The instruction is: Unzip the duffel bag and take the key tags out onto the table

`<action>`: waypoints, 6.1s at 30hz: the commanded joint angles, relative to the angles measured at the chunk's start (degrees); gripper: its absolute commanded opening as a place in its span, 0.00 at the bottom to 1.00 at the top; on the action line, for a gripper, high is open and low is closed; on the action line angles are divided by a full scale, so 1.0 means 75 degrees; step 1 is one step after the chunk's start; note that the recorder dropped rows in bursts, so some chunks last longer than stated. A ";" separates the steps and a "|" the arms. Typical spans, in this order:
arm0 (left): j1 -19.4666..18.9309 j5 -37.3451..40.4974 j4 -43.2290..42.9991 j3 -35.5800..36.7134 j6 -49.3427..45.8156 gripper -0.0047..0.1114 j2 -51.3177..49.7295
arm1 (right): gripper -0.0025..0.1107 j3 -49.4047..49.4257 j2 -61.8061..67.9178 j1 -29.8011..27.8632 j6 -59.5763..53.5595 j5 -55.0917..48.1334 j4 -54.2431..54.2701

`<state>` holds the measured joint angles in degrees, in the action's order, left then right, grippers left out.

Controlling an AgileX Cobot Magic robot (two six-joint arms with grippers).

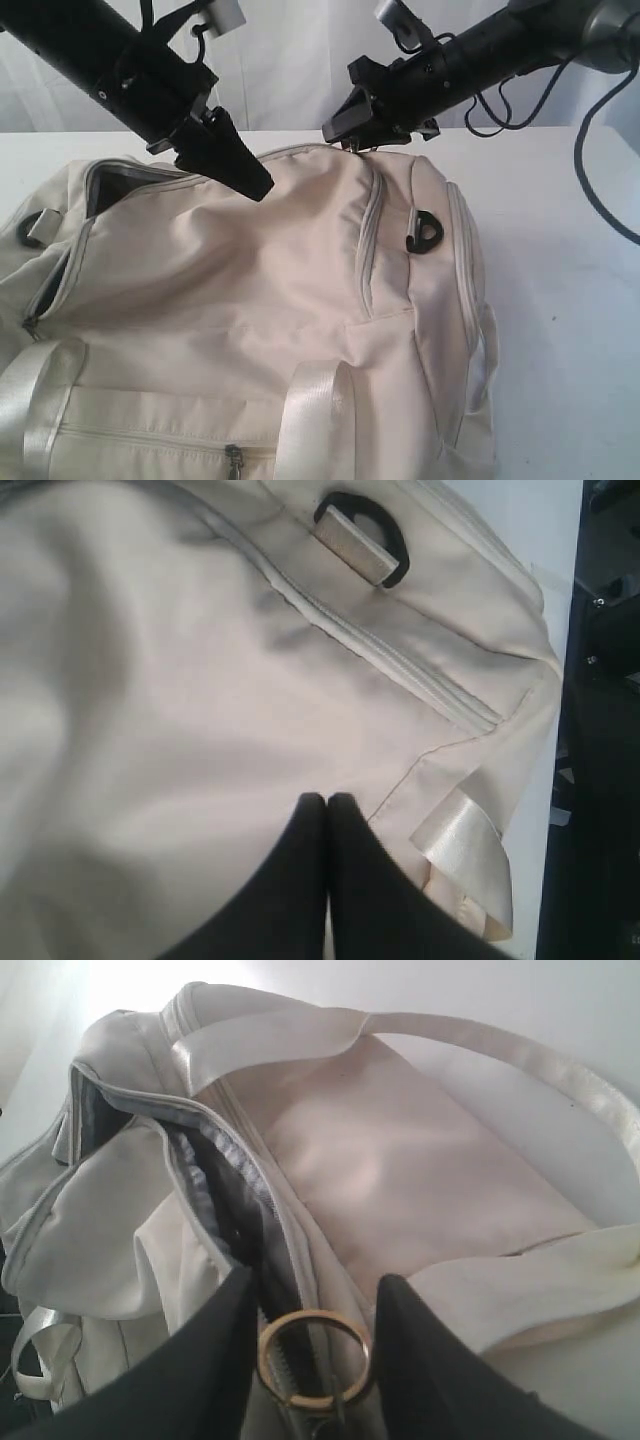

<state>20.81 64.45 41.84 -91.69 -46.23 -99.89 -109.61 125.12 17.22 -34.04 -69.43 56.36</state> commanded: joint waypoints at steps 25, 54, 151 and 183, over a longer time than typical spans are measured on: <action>-0.0011 0.0522 0.0146 0.0039 0.0030 0.04 0.0050 | 0.02 0.0386 -0.1238 -0.0322 -0.0031 -0.0071 -0.1703; -0.0011 0.0364 0.0203 0.0039 0.0178 0.04 0.0050 | 0.02 0.4209 -0.4198 -0.0306 -0.0786 -0.0071 -0.1285; 0.2270 -0.1309 -0.4886 -0.3937 0.0147 0.54 -0.2162 | 0.44 0.6090 -0.5120 0.0523 -0.0768 0.1493 -0.1910; 0.2285 0.0490 -0.4900 -0.3951 0.0544 0.04 -0.1620 | 0.44 0.6090 -0.5120 0.0523 -0.0354 0.1741 -0.2441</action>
<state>37.87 64.74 4.51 -121.62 -43.25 -113.73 -64.11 87.12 21.11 -35.93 -56.79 38.63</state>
